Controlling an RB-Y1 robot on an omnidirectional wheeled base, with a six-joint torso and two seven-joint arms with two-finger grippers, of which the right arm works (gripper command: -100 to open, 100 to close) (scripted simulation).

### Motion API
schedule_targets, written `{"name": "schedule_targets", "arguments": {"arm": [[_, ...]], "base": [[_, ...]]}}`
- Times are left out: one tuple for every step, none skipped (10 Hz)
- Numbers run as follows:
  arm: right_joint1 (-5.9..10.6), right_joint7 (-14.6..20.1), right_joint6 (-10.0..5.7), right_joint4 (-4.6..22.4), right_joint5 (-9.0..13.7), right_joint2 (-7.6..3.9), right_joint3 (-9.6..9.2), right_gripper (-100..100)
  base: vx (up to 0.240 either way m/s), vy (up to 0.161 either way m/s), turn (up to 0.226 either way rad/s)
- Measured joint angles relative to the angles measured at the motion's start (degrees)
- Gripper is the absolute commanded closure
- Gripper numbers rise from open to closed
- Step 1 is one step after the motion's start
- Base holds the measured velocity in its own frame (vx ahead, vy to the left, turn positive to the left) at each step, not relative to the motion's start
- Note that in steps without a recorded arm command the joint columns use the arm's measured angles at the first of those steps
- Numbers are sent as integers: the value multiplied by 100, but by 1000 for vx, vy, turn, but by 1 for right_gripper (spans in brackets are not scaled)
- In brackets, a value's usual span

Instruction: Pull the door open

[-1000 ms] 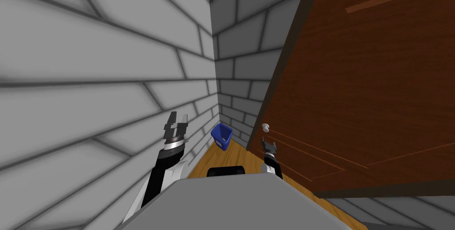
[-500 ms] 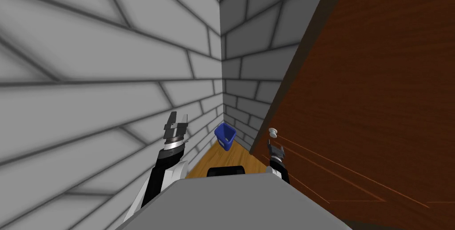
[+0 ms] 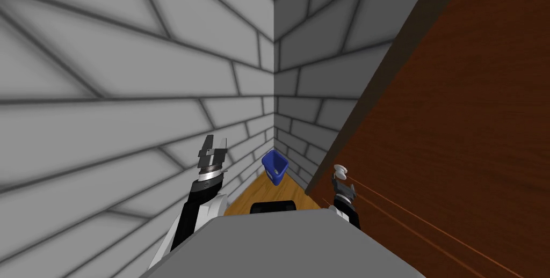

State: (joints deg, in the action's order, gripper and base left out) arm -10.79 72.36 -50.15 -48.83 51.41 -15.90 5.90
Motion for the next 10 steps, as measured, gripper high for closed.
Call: {"name": "schedule_targets", "arguments": {"arm": [[6,51,-32,102,-20,-5,76,-100],[-55,69,-38,60,-21,2,145,-100],[-61,67,-34,49,-21,1,154,100],[-58,68,-38,57,-19,-6,155,100],[-53,68,-38,58,-21,-11,153,100],[-56,67,-31,65,-21,-8,149,100],[-61,66,-24,70,-22,0,144,100],[-64,67,-20,73,-22,6,140,100],[-65,67,-18,74,-22,8,139,100],[-56,88,-31,70,-34,-18,127,100]], "base": [[148,-135,139],[66,-67,31],[-9,7,-31],[-24,22,-7],[-21,19,5],[-14,13,2],[-7,7,0],[0,0,0],[-72,69,-15],[-137,114,-22]]}}
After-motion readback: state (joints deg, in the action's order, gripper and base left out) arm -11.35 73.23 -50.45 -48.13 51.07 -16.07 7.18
